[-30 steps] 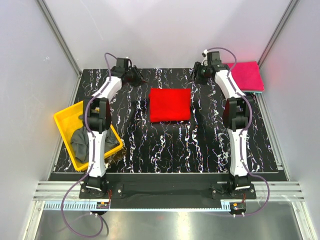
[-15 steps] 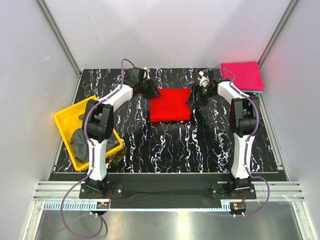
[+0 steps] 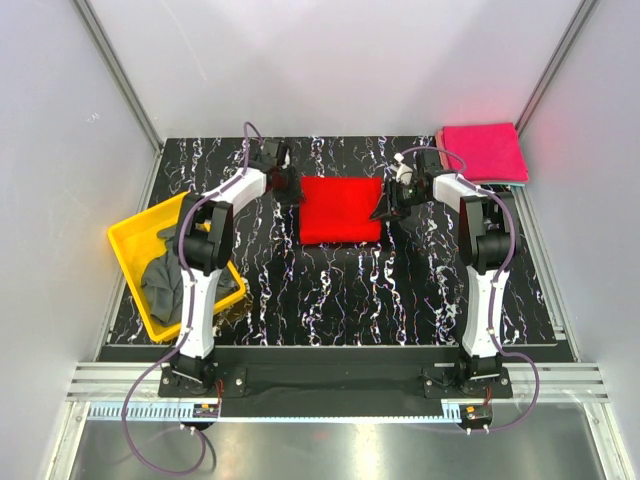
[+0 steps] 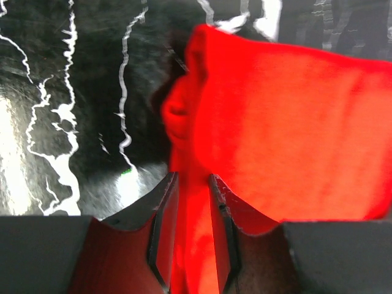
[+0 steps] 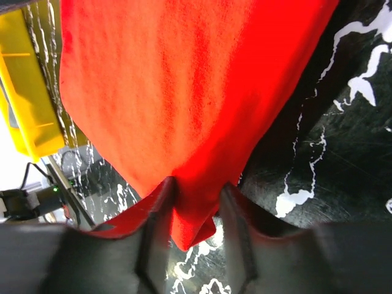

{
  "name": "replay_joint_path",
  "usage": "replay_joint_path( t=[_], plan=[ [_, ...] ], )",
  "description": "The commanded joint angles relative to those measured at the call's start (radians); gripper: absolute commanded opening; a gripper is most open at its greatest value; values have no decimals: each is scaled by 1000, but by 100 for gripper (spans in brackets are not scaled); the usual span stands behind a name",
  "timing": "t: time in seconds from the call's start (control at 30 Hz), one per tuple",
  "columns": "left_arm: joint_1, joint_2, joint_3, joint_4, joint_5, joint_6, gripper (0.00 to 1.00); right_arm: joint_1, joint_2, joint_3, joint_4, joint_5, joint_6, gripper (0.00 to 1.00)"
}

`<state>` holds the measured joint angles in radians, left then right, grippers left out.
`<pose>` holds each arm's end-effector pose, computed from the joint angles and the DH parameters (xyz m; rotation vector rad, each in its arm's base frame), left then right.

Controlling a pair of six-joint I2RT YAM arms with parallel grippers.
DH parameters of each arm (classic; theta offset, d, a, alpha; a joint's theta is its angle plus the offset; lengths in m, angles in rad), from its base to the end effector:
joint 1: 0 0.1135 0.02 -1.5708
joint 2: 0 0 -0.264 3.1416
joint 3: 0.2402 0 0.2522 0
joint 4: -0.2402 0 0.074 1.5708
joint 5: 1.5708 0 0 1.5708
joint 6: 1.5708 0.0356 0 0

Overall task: Fold and stack the t-shirts
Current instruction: Fold the tshirt

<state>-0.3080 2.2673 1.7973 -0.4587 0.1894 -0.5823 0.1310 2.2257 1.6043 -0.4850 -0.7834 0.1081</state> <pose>0.4746 -0.1580 0.1713 -0.2719 2.5657 -0.5904 0.4521 0.0849 0.1403 -0.2793 2.5570 1.1220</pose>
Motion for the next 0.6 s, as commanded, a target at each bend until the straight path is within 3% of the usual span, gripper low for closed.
replay_joint_path(
  t=[0.0, 0.1, 0.2, 0.27, 0.37, 0.43, 0.57],
  plan=[
    [-3, 43, 68, -28, -34, 22, 31, 5, 3, -12, 62, -42, 8, 35],
    [-3, 38, 76, -51, -47, 29, 31, 5, -9, -33, 80, -22, 13, 14],
    [-3, 0, 53, -58, -76, 38, 32, 5, -20, -40, 77, -8, 19, 6],
    [0, -17, 53, -83, -96, 44, 33, 5, -26, -44, 77, -4, 22, 7],
    [4, -48, 65, -135, -126, 48, 33, 5, -35, -61, 83, 3, 42, 38],
    [3, -93, 39, -146, -133, 55, 36, 7, -70, -101, 95, 9, 51, 52],
    [4, -208, -82, -88, -32, 71, 40, 5, -116, -141, 114, 10, 62, 57]
  ],
)
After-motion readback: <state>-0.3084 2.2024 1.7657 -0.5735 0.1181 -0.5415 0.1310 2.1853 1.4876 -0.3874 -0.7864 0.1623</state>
